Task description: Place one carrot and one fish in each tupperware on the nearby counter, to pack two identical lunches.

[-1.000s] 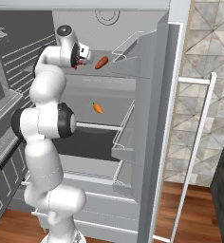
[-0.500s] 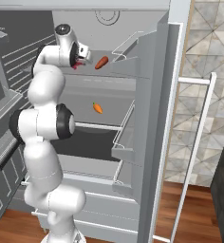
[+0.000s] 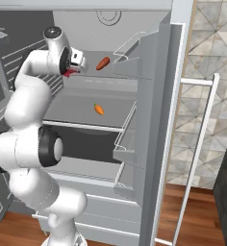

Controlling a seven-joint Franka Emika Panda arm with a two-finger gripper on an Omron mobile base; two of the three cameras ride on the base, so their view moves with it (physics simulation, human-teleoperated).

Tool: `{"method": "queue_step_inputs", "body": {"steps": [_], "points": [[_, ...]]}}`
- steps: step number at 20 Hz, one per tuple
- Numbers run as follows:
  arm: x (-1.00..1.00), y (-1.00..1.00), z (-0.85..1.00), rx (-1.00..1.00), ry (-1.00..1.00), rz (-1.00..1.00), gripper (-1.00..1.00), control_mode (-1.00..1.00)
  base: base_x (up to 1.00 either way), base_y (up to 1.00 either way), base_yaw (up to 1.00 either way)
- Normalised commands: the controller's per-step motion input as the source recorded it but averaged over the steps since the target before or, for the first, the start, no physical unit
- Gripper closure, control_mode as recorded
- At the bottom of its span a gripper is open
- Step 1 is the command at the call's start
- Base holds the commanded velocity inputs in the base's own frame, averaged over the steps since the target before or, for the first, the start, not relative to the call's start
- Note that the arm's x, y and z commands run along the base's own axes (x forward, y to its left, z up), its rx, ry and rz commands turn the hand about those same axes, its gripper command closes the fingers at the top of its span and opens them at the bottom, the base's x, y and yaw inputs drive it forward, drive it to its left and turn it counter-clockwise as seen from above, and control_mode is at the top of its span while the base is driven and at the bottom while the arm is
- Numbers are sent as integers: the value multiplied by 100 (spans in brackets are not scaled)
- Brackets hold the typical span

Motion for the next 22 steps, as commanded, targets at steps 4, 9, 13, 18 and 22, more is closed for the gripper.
{"method": "queue_step_inputs", "body": {"steps": [4,9,13,18,22], "points": [[-100,-24,0,0,-6,1,100,-100,0,0,0],[-100,-38,0,0,-6,0,100,-100,0,0,0],[-97,-16,0,0,-6,0,100,-100,0,0,0],[-76,-1,0,0,0,0,100,-100,0,0,0],[-33,0,0,0,0,0,100,100,-33,0,1]]}}
